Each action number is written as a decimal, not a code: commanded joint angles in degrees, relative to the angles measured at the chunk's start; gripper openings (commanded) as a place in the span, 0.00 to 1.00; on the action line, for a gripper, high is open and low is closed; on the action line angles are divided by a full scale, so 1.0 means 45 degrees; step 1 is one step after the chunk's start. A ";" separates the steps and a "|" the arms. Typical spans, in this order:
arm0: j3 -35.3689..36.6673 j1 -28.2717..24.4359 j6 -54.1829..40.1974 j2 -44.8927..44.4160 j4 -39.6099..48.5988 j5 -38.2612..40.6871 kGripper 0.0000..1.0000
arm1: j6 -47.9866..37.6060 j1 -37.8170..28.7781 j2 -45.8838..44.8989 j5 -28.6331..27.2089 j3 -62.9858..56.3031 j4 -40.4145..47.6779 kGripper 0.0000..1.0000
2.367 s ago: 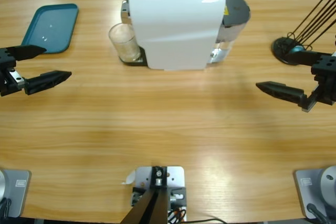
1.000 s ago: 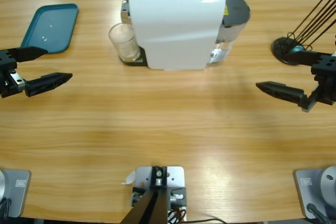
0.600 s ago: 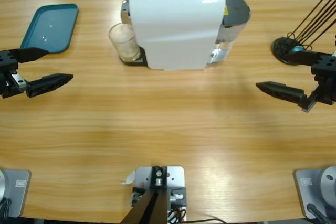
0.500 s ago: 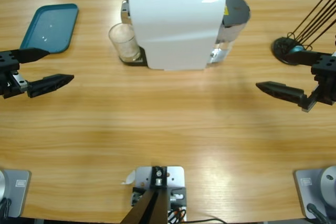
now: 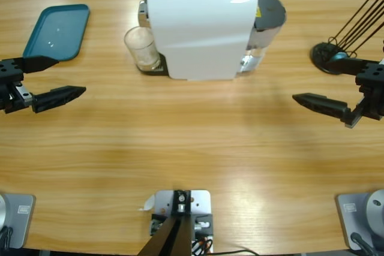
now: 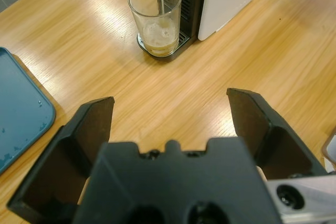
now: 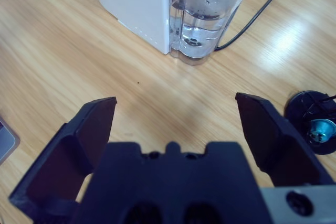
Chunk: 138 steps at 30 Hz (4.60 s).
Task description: Pour coffee
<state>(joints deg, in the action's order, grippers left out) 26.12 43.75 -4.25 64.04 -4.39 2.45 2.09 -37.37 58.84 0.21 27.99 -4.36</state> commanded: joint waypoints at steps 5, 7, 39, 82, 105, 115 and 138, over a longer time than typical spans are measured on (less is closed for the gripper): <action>-0.0433 0.0141 -0.0111 0.0359 -0.0157 0.0217 0.94 | 0.0044 -0.0094 -0.0014 0.0148 -0.0401 0.0090 1.00; -0.0452 0.0141 -0.0150 0.0335 -0.0157 0.0217 0.93 | 0.0044 -0.0101 -0.0014 0.0168 -0.0420 0.0090 1.00; 0.0110 0.0141 0.0326 0.5945 -0.5423 0.0002 1.00 | 0.0064 -0.0098 0.0010 0.0187 -0.0334 -0.0027 1.00; 0.2110 -0.1988 -0.0299 1.0359 -0.8067 0.3479 0.97 | 0.0095 -0.0098 0.0486 0.0195 -0.0225 -0.0047 1.00; 0.2181 -0.2124 -0.0287 1.0570 -0.8067 0.4358 0.64 | 0.0095 -0.0094 0.0537 0.0207 -0.0186 -0.0066 1.00; 0.0423 -0.2187 -0.0248 0.7390 -0.7411 0.2537 0.64 | 0.0091 -0.0094 0.0361 0.0207 -0.0225 -0.0066 1.00; 0.0419 -0.8386 0.1861 0.7371 -0.6427 0.0319 0.66 | 0.0099 -0.0098 -0.0361 0.0304 -0.0420 -0.0008 1.00</action>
<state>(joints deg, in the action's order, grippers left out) 29.06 8.60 2.72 89.22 -28.72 4.39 2.09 -37.37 58.93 0.39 27.99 -4.36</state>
